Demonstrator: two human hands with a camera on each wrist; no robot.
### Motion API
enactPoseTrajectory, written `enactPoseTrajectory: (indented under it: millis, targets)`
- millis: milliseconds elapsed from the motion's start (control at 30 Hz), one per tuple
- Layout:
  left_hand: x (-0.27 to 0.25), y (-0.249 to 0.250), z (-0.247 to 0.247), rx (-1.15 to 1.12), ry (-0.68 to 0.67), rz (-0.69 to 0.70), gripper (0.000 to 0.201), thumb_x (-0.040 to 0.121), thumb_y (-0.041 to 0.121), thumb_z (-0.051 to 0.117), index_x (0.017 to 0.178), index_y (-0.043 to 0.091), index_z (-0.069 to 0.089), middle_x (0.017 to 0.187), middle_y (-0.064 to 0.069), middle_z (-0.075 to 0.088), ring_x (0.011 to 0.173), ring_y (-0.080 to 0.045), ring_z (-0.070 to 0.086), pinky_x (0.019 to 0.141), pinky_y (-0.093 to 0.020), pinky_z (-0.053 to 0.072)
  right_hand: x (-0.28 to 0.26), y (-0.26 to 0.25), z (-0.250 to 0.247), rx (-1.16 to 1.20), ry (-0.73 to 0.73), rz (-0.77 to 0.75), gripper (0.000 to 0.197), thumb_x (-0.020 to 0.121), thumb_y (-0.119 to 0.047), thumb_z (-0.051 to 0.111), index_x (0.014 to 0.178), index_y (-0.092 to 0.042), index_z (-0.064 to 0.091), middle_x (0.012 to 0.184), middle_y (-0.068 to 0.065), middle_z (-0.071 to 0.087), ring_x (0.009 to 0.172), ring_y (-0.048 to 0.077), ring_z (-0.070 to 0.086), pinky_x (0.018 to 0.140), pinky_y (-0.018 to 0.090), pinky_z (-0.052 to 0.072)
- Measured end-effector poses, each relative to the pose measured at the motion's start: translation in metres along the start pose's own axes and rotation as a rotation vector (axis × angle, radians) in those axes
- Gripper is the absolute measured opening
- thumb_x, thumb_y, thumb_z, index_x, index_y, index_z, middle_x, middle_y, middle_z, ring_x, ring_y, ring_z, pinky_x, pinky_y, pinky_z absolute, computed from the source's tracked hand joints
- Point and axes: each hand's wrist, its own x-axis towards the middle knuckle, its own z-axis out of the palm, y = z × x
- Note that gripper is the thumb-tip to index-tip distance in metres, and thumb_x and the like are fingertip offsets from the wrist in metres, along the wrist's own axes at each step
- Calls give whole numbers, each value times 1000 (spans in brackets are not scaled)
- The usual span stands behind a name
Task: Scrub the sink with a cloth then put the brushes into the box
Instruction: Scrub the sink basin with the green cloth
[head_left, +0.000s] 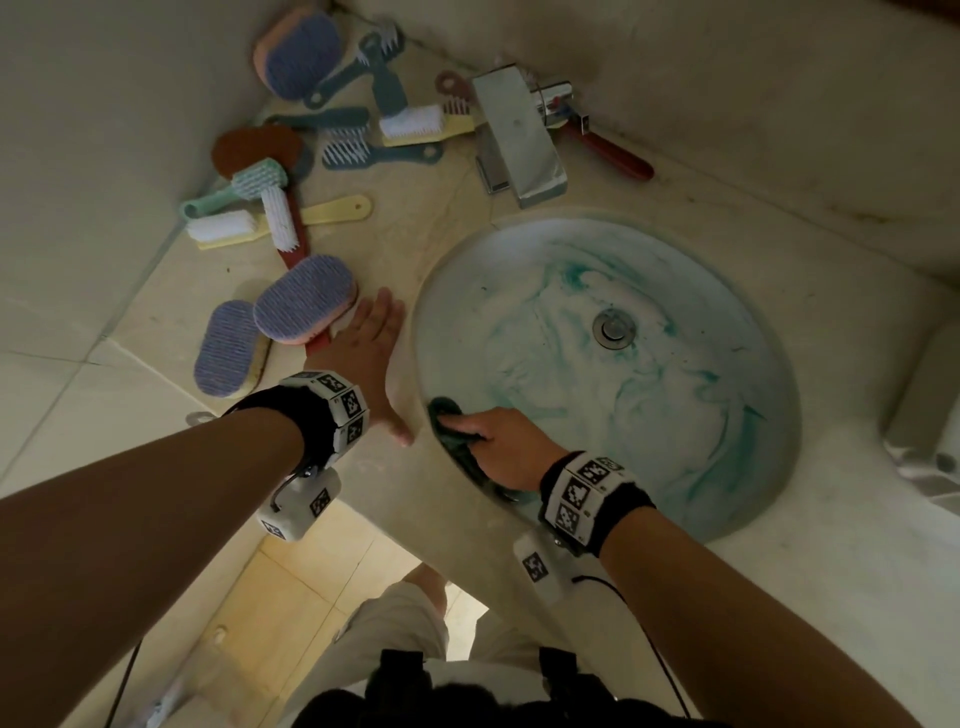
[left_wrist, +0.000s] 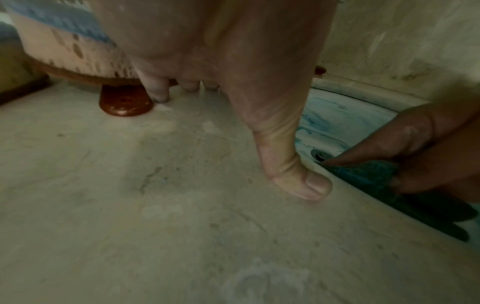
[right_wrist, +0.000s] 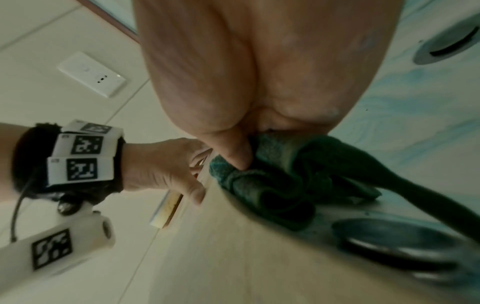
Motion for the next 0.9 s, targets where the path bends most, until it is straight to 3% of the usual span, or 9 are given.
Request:
enactPoseTrajectory:
  millis: [100, 233, 367, 533, 767, 900]
  targets:
    - [0, 0, -3, 4, -6, -1, 168, 31, 82, 76, 146, 21, -30, 154, 3, -34, 146, -19, -17, 118, -54, 14, 14, -10, 0, 18, 60, -5, 50, 96, -3, 40, 139, -25, 53, 137, 14, 57, 121, 29, 56, 108, 33, 41]
    - [0, 0, -4, 7, -16, 0, 169, 31, 80, 77, 146, 20, -31, 154, 2, -34, 147, -19, -16, 118, -54, 14, 30, -23, 0, 112, 146, 18, 49, 95, -1, 43, 138, -23, 55, 138, 12, 56, 124, 27, 55, 110, 26, 37]
    - [2, -2, -4, 6, -25, 1, 170, 28, 83, 75, 145, 21, -31, 154, 1, -33, 146, -20, -17, 116, -57, 14, 12, -18, -2, 15, 72, 23, 51, 96, -2, 41, 139, -26, 53, 134, 13, 58, 115, 28, 59, 102, 25, 43]
    - [1, -3, -2, 10, -23, 13, 169, 29, 83, 75, 147, 20, -29, 155, 0, -32, 147, -21, -17, 118, -54, 12, -17, -8, -3, -139, -50, 68, 54, 96, -2, 38, 142, -30, 50, 139, 7, 55, 119, 25, 56, 97, 19, 37]
    - [1, -4, -7, -4, -36, 15, 166, 33, 81, 76, 146, 21, -30, 154, 2, -34, 146, -19, -19, 118, -53, 9, 16, -23, -6, -99, 50, 96, 59, 91, 3, 43, 140, -28, 52, 135, 13, 58, 118, 29, 57, 104, 31, 43]
    - [-2, -4, -6, -18, -36, 22, 166, 34, 80, 77, 146, 21, -30, 153, 3, -35, 146, -19, -19, 118, -52, 10, 4, -17, -6, -106, 18, 104, 59, 90, 2, 45, 137, -31, 55, 131, 8, 61, 114, 25, 59, 98, 24, 44]
